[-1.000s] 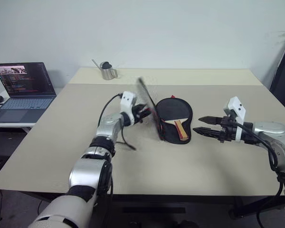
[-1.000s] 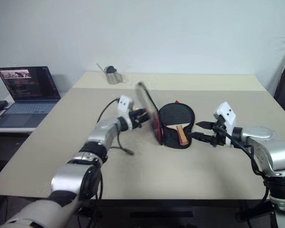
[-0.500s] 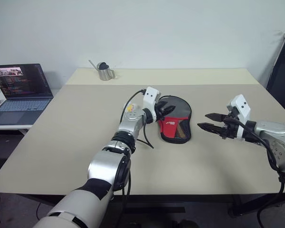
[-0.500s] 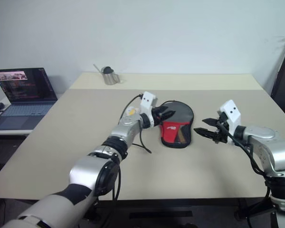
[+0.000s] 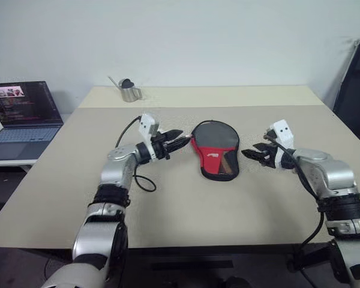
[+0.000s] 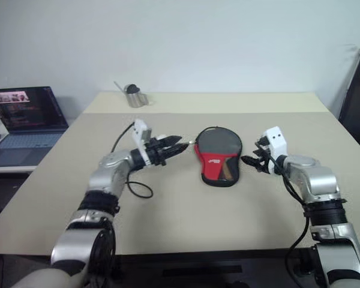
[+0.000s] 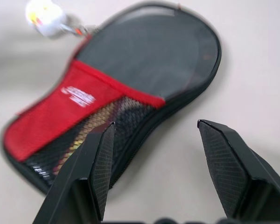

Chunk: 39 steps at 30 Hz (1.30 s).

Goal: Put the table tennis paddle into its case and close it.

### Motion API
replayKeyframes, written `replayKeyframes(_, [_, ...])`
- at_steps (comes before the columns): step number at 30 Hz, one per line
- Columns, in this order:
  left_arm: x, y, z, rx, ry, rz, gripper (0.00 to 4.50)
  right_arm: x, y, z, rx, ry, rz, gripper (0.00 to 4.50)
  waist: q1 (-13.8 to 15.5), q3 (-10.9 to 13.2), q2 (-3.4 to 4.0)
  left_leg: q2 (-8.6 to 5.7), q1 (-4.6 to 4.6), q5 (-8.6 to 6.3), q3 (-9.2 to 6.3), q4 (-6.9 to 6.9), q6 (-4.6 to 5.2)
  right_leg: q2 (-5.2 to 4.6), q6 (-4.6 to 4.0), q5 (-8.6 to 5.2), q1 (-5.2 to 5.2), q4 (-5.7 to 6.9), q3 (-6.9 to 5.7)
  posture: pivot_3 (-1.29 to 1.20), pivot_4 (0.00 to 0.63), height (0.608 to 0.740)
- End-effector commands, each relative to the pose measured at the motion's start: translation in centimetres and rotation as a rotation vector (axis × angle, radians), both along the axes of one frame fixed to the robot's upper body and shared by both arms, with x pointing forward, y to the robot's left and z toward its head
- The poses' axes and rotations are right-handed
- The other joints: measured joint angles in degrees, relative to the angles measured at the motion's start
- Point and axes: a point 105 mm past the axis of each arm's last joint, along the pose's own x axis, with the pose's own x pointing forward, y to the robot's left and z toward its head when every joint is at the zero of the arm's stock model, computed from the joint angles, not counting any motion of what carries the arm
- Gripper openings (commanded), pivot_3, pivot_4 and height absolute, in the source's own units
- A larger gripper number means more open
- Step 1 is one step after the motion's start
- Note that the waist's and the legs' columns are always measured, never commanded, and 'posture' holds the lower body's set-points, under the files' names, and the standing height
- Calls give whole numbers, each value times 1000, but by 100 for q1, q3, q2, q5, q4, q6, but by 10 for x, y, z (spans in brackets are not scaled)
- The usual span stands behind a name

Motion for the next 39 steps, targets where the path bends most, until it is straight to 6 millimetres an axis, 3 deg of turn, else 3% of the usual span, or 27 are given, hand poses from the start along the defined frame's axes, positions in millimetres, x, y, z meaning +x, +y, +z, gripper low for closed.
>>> replayKeyframes(1, [-18, 8, 33, -39, -81, -6, 2501, 13, 11, 10, -15, -62, 10, 3062, 5, 0, 0, 1, 0, 0, 0, 1, 0, 0, 0, 0, 0, 0, 0, 0, 150, 740])
replayKeyframes(6, [-27, 16, 35, -48, -70, 50, 2501, 31, 20, 0, -38, -52, -17, 3062, 20, 0, 1, -2, 9, 0, 6, 0, 0, 4, 0, 0, 0, 1, 33, 0, 150, 740])
replayKeyframes(13, [-31, 16, 34, -39, -65, 71, 2501, 48, 16, -9, -122, -57, -70, 3062, 3, 0, 1, -1, 9, 0, 30, -4, 0, 6, 1, 1, -7, 2, 48, 0, 150, 740])
replayKeyframes(27, [-34, 22, 33, -24, -59, 93, 2501, 41, 64, -29, -96, 48, 90, 3062, -76, -1, 1, 13, 11, -1, 90, -8, 1, 21, 5, 18, -42, 7, 95, 0, 150, 740])
replayKeyframes(39, [-36, 25, 32, -22, -57, 107, 2501, 51, 40, -39, -154, 98, -81, 3062, -141, -2, 2, 17, 8, -1, 118, -4, 2, 29, 5, 36, -65, 12, 124, 0, 150, 740])
